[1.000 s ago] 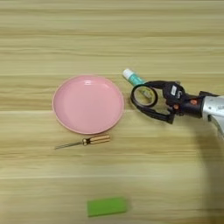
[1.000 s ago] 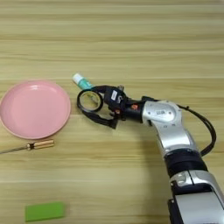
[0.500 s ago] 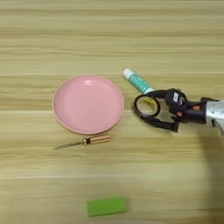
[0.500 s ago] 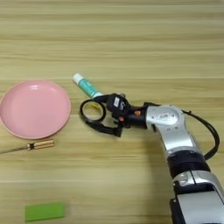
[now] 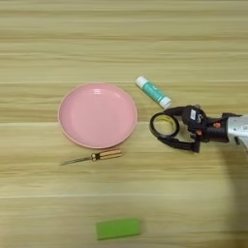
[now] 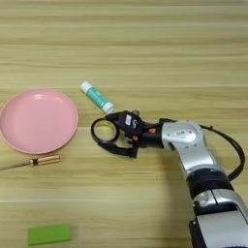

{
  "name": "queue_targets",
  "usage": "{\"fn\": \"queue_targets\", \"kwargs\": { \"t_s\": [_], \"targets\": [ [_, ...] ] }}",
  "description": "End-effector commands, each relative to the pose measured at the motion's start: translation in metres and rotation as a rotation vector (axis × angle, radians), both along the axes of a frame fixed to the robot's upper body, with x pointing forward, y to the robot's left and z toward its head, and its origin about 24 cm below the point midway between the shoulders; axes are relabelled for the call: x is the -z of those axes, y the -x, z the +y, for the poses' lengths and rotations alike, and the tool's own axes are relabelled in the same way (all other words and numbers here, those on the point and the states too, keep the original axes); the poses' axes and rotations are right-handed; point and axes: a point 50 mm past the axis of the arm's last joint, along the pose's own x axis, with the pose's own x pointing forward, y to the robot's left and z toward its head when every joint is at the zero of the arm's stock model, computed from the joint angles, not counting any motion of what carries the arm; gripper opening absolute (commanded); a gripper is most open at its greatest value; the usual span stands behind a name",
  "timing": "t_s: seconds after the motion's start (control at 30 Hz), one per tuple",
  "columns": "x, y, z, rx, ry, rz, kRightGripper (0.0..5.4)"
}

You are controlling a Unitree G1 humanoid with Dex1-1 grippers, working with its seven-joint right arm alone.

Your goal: Move the objects on the table

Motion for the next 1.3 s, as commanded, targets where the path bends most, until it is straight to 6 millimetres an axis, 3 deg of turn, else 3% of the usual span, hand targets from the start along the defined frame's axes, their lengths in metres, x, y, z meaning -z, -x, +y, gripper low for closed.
{"fn": "queue_targets", "kwargs": {
  "t_s": [0.03,0.23,0.8,1.3],
  "targets": [
    [-0.029,-0.018,-0.004,0.018,0.031,-0.118,4.84],
    [-0.037,-0.021,-0.002,0.016,0.000,-0.147,5.37],
    [-0.058,-0.022,0.008,-0.009,-0.154,-0.195,5.37],
    [-0.078,-0.027,0.041,-0.071,-0.261,-0.249,5.37]
  ]
}}
